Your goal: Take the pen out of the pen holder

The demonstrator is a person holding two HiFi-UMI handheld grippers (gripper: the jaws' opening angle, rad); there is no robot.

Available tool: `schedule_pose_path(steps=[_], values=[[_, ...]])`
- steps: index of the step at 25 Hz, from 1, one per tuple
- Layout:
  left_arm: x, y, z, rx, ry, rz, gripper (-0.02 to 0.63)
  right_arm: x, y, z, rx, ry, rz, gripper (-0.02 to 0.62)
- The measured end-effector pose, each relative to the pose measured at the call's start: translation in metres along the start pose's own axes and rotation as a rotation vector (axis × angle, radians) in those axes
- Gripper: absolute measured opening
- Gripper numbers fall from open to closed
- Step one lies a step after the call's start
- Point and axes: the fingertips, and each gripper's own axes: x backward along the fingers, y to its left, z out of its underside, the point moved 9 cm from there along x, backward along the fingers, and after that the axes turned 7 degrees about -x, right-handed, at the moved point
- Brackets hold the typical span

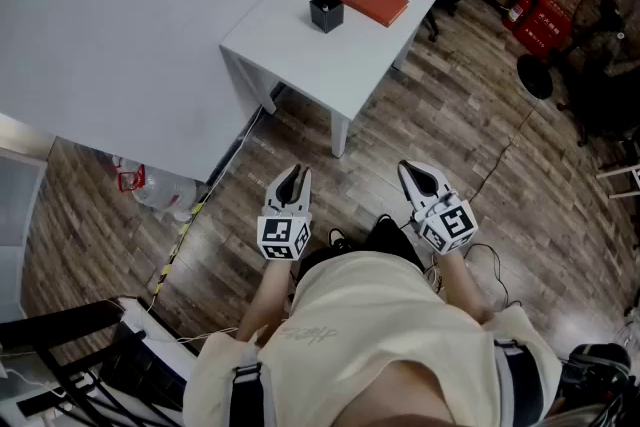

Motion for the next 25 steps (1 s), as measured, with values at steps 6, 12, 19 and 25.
schedule_pose_path(steps=[6, 12, 19, 25], values=[[-0.010, 0.010, 0.004, 0.012, 0.002, 0.009, 0.084, -0.008, 0.000, -0.004, 0.008, 0.010, 0.004, 0.006], [-0.030, 0.012, 0.006, 0.006, 0.026, 0.033, 0.083, -0.003, -0.007, 0.000, -0.020, 0.009, 0.018, 0.006], [-0.071, 0.003, 0.002, -0.016, 0.073, 0.035, 0.083, -0.015, -0.048, 0.008, -0.038, 0.040, -0.004, 0.006], [-0.119, 0.015, -0.037, -0.087, 0.079, 0.014, 0.083, -0.065, -0.107, -0.010, -0.048, -0.024, -0.045, 0.006]])
